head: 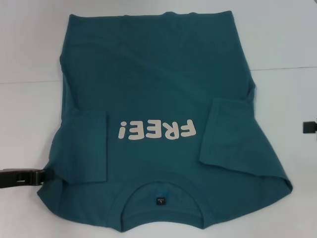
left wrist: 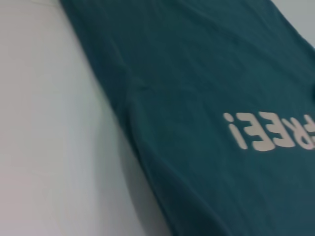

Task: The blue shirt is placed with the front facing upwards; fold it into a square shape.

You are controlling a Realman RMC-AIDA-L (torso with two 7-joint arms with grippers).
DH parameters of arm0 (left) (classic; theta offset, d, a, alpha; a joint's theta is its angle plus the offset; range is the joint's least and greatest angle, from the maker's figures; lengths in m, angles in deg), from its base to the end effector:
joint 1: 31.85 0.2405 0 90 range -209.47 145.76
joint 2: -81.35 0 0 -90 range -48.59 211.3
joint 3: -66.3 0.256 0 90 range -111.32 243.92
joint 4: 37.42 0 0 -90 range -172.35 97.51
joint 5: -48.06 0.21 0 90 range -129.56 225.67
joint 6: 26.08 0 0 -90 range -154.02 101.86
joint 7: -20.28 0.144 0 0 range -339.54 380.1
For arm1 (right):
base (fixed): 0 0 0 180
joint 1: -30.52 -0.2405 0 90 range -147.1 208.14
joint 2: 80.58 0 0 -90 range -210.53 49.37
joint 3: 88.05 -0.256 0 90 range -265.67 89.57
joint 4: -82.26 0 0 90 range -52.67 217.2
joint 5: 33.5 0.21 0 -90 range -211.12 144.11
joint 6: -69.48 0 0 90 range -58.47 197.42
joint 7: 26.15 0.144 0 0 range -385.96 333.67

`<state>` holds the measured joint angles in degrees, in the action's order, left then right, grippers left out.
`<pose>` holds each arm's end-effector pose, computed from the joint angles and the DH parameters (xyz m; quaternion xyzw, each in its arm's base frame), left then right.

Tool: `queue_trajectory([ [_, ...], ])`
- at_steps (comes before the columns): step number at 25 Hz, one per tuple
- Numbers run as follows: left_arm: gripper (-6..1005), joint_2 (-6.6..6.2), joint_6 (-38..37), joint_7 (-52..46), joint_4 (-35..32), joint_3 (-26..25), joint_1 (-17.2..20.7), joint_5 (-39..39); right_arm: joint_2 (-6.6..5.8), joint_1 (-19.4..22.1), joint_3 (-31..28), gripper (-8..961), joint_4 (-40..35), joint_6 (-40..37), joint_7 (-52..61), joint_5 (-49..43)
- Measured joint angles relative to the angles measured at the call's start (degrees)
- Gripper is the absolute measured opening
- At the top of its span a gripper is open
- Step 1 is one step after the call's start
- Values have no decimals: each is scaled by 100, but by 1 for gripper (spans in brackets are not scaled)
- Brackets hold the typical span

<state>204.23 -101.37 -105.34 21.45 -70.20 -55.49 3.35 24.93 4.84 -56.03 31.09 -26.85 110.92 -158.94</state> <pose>-0.3117 0.3342 0.0271 -0.8167 -0.5168 -0.0853 0.2422 0.3239 0.3238 0.1437 -0.7552 0.6082 0.1760 0.1694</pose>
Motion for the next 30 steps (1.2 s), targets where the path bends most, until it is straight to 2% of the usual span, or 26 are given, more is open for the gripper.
queue_trajectory([
  [1, 109, -2, -49, -15, 9, -5, -18, -1, -60, -43, -20, 926, 2, -73, 75, -176],
  [4, 1, -22, -157, -130, 30, -19, -54, -2, -138, -242, -158, 921, 8, -285, 173, -897],
  [9, 0, -36, -201, -185, 107, -35, -54, -3, -72, -544, -193, 914, 116, -477, 196, -1846],
  [17, 1, -41, -148, -188, 152, -35, -83, 24, -31, -594, -180, 901, 634, 16, 171, -1975],
  [26, 0, -37, -122, -182, 128, -42, -82, -1, 229, -554, -178, 888, 675, 347, 119, -1963],
  [30, 0, -36, -125, -182, 152, -43, -65, -3, 278, -627, -173, 882, 818, 496, 110, -1960],
])
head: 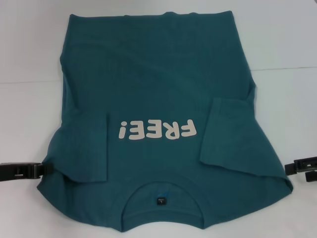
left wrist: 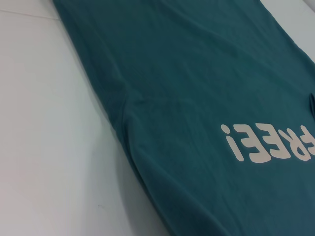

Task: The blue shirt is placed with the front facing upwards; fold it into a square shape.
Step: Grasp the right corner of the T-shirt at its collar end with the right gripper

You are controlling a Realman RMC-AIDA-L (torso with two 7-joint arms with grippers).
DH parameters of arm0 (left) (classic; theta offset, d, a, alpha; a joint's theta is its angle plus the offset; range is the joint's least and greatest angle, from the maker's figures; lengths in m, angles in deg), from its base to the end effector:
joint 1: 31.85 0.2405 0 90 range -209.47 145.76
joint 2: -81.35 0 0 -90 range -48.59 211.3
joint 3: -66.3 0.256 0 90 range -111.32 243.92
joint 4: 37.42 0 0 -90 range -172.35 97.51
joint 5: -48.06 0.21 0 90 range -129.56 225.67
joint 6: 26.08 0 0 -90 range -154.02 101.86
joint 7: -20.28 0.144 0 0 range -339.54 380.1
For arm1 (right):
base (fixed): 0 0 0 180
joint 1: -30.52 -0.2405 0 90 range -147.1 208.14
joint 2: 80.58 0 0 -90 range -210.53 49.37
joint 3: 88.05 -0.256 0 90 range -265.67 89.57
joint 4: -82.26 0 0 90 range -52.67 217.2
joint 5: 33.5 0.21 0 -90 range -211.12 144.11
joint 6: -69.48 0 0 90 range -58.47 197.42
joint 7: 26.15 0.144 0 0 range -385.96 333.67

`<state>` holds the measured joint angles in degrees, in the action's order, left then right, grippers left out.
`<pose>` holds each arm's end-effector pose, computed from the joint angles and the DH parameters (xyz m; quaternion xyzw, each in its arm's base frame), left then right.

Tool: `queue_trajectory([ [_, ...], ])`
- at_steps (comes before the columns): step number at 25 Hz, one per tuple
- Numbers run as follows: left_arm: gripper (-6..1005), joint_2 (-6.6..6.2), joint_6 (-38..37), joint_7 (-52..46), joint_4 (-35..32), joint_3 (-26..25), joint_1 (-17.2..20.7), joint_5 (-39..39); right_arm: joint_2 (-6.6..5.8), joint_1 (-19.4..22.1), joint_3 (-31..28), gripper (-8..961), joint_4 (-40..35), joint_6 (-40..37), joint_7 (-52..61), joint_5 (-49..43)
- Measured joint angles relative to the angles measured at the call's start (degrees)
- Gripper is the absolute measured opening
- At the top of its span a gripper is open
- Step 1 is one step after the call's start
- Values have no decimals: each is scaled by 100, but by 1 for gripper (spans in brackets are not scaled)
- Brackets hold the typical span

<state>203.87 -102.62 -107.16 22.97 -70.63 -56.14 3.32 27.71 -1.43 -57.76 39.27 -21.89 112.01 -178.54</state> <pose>-0.3056 0.3387 0.0351 -0.8147 -0.5182 -0.0910 0.2439 0.3420 0.3297 0.0927 -0.7334 0.6608 0.0538 0.1506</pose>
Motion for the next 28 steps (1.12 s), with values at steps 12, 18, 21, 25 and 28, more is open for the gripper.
queue_trajectory([
  [12, 1, 9, -18, 28, 0, 0, 21, -4, 82, -56, 125, 863, 195, 277, -10, -15],
  [18, 1, 5, -18, 24, 0, 0, 14, -3, 101, -82, 188, 854, 298, 377, -3, -16],
  [21, 1, 3, -19, 21, -5, 0, -1, -1, 118, -83, 267, 850, 300, 419, 11, -16],
  [25, 1, 1, -6, 25, -35, 0, -20, 0, 129, -83, 319, 844, 320, 447, 25, -24],
  [28, 1, 0, 7, 32, -46, 0, -22, 1, 132, -89, 321, 839, 360, 499, 27, -25],
])
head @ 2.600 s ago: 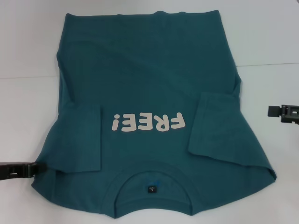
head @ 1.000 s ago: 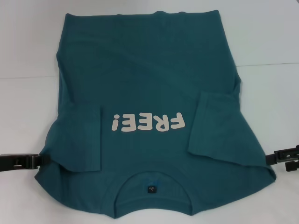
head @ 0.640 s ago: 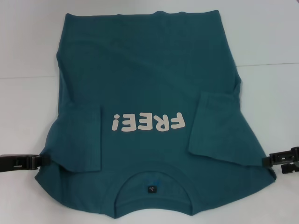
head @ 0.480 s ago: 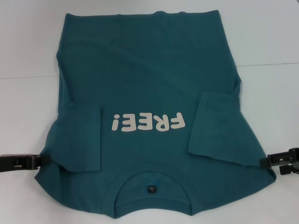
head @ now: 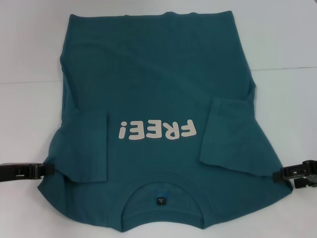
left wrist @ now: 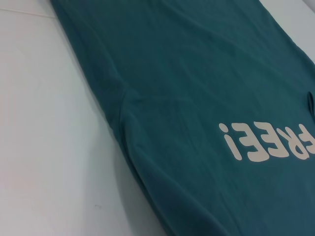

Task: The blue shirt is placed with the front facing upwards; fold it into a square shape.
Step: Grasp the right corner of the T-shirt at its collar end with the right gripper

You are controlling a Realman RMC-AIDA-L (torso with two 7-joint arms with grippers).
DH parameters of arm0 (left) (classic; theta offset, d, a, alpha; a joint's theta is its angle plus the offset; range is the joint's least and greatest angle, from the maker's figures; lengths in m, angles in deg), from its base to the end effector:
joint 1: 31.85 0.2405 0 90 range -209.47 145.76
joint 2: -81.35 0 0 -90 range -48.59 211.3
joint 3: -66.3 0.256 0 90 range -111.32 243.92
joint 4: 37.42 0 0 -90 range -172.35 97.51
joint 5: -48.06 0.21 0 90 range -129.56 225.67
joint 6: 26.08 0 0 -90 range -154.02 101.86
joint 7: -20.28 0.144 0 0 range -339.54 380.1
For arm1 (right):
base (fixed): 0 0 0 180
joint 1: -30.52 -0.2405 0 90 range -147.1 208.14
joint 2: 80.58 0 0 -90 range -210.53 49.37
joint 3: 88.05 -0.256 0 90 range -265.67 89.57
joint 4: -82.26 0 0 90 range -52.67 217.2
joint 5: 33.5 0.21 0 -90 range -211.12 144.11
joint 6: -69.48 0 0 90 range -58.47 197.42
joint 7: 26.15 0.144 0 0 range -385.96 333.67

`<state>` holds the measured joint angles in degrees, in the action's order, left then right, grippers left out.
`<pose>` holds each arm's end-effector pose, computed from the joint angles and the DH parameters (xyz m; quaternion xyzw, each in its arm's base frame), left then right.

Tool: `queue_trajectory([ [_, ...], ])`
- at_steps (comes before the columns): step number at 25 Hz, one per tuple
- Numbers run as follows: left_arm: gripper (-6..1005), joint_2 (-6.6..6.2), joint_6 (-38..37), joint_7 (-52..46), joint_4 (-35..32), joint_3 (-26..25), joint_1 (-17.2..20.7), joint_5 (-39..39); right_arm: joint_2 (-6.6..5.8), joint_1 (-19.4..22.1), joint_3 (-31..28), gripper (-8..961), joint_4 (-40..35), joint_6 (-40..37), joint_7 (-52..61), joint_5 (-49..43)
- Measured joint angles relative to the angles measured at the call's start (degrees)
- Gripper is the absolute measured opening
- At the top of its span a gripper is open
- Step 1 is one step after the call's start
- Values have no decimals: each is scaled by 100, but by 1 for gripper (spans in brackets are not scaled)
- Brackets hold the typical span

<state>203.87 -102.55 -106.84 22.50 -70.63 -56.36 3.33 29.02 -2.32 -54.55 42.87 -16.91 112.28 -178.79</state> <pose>-0.3053 0.3392 0.0334 -0.8162 -0.5170 -0.0906 0.2416 0.3432 0.3341 0.0676 -0.7330 0.6627 0.0365 0.1486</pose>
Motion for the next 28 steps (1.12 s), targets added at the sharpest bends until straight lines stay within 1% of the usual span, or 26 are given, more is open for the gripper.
queue_trajectory([
  [10, 0, 0, -2, 6, -2, 0, 19, 0, 7, -115, 61, 824, 274, 158, -5, 11],
  [17, 0, 0, -25, 7, 18, -48, 32, 0, 75, -178, 69, 813, 319, 204, 34, 15],
  [23, 0, -2, -17, 13, 13, -53, 28, 0, 79, -181, 78, 804, 321, 354, 76, -62],
  [25, 0, -7, -6, 18, 11, -53, 27, 0, 81, -177, 78, 556, 284, 389, 57, -114],
  [28, 0, -9, -3, 19, 8, -53, 20, 0, 71, -177, 78, 499, 251, 405, 10, -135],
])
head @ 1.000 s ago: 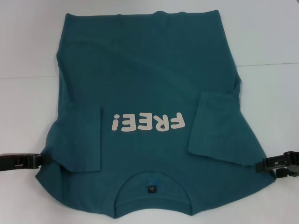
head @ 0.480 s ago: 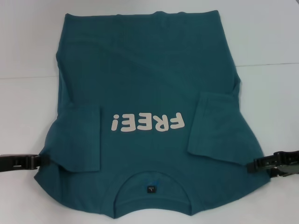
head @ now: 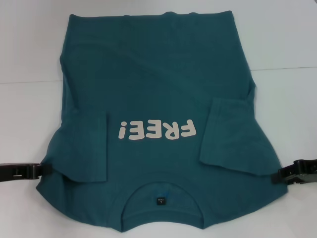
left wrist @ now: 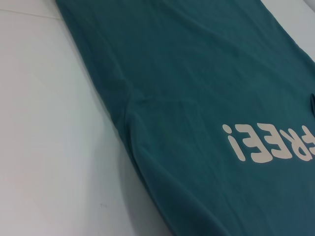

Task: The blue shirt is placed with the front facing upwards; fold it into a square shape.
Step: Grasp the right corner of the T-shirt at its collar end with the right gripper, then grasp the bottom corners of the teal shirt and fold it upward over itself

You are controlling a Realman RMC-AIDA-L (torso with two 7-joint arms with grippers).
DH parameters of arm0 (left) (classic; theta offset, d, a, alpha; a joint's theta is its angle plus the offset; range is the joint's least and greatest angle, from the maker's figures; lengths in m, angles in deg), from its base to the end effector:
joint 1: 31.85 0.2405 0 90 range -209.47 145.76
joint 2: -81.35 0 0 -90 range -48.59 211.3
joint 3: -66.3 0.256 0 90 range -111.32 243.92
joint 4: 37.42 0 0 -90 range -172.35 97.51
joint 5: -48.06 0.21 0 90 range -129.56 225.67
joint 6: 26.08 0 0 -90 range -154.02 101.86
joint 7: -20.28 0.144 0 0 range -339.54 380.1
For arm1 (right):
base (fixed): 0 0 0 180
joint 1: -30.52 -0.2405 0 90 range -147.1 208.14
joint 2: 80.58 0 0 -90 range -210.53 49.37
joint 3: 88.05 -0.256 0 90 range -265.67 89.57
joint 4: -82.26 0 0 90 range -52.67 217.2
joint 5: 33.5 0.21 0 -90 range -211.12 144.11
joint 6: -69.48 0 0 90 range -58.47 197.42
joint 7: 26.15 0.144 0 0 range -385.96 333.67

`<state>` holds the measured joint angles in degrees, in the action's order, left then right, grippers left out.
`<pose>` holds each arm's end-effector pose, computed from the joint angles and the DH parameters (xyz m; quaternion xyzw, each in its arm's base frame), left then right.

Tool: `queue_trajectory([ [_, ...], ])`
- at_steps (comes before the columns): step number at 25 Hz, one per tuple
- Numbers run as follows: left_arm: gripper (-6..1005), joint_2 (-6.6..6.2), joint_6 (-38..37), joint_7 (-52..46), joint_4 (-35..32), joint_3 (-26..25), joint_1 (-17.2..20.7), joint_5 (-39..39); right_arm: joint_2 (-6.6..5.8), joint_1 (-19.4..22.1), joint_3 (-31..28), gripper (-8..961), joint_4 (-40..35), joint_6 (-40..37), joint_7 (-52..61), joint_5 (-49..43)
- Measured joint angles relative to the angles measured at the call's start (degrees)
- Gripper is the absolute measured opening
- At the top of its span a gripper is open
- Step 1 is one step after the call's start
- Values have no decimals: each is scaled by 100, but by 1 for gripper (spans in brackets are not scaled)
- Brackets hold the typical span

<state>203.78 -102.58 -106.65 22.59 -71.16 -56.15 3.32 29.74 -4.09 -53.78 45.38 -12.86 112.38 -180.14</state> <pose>-0.3076 0.3382 0.0358 -0.8140 -0.5186 -0.0919 0.2451 0.3413 0.3432 0.0544 -0.7348 0.6590 0.0258 0.1584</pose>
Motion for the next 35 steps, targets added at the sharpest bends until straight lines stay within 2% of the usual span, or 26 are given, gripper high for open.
queue_trajectory([
  [8, 0, 0, 3, 2, -7, 0, -4, 0, -3, -35, 79, 346, -13, -47, -96, 0],
  [14, 0, -32, -34, 2, -6, 0, -11, 0, -10, -12, 140, 104, -172, -93, -50, 1],
  [19, 0, -86, -211, -27, 31, 0, -14, 0, -30, 31, 61, 29, -443, -336, -11, 24],
  [24, 1, -132, -536, -39, 91, -116, 4, 0, -43, 69, 46, 32, -573, -528, 23, 36],
  [28, 1, -128, -852, -40, 216, -433, -8, 0, -40, 130, 6, 34, -736, -693, 24, 41],
  [35, 1, -133, -1516, -135, 431, -677, 13, -8, -14, 360, -15, 37, -1059, -1037, 7, 38],
])
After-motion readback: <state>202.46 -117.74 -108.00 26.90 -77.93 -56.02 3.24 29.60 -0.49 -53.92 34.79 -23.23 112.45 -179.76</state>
